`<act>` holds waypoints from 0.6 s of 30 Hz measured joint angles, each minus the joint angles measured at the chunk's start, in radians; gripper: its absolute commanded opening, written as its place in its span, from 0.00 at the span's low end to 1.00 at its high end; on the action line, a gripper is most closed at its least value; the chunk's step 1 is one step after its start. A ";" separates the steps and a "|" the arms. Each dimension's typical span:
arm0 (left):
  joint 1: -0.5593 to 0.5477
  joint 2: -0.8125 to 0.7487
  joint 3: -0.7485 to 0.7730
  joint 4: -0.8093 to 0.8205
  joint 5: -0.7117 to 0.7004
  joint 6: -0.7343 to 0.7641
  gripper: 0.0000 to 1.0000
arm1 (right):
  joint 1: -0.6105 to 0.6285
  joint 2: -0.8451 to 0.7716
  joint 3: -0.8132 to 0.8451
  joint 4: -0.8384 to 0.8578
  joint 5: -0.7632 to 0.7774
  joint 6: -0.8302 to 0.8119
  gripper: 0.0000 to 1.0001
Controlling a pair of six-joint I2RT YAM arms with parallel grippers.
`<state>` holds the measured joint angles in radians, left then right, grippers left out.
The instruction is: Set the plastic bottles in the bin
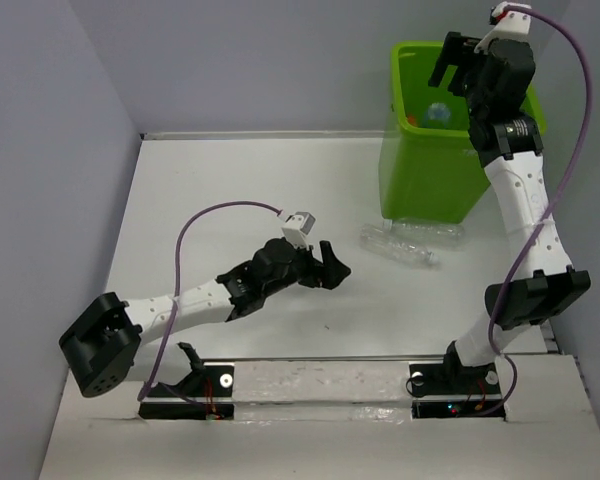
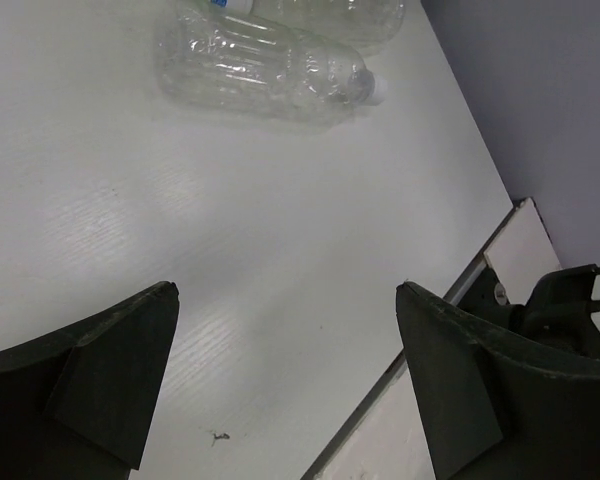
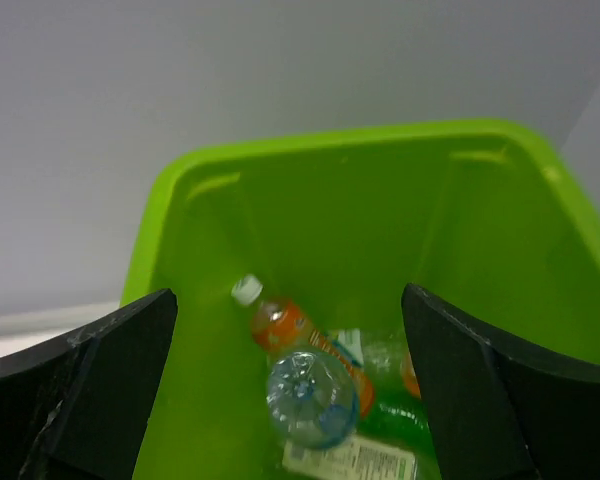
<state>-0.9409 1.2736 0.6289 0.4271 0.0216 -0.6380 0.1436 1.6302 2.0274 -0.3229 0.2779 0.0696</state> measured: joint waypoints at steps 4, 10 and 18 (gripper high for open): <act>-0.014 -0.108 0.009 -0.061 -0.013 0.025 0.99 | 0.000 -0.027 -0.029 -0.124 -0.114 -0.010 0.78; -0.019 -0.372 0.059 -0.209 -0.080 0.064 0.99 | 0.024 -0.489 -0.439 -0.104 -0.467 0.040 0.58; -0.019 -0.549 0.199 -0.508 -0.205 0.145 0.99 | 0.096 -0.830 -1.070 -0.079 -0.637 0.118 0.79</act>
<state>-0.9604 0.7242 0.8276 -0.0811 -0.1833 -0.4927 0.2398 0.7998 0.9573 -0.4019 -0.3595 0.1875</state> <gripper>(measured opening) 0.989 0.698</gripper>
